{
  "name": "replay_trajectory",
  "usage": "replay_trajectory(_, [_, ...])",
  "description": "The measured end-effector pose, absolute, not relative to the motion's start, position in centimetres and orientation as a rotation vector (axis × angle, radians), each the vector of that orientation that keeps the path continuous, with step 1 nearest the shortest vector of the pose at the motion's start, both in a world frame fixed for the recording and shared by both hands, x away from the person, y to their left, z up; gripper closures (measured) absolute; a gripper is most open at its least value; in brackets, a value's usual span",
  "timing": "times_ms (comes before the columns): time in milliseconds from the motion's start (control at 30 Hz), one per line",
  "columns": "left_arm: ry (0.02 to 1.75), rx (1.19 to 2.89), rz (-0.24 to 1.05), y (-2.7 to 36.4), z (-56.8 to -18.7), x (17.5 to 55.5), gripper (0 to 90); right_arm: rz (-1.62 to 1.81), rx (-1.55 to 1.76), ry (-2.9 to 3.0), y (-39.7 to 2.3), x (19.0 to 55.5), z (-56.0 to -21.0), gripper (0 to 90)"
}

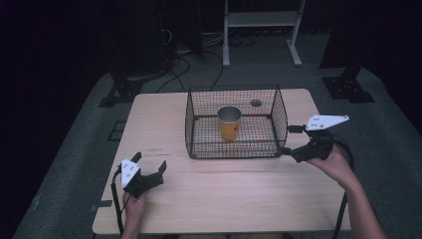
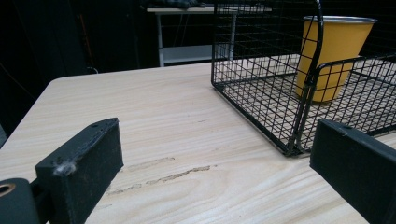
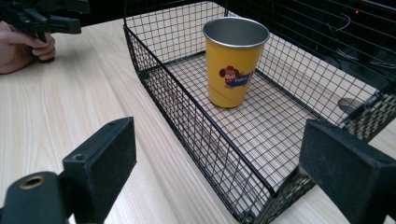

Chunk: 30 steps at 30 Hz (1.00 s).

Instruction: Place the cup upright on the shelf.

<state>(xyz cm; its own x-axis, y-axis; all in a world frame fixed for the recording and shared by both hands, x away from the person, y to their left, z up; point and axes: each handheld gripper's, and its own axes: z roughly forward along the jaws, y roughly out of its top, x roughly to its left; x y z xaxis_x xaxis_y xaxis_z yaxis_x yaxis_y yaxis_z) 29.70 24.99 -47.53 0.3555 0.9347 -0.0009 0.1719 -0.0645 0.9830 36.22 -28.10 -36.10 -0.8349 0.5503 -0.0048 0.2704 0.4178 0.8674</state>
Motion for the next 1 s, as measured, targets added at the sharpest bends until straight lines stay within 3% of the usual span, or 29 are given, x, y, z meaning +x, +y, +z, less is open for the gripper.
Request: replay_trajectory(1000, [1.054,1.513,0.86,25.1,-47.5,29.7,2.0,1.375,0.806,2.356,-31.2,34.1,-38.5,10.1])
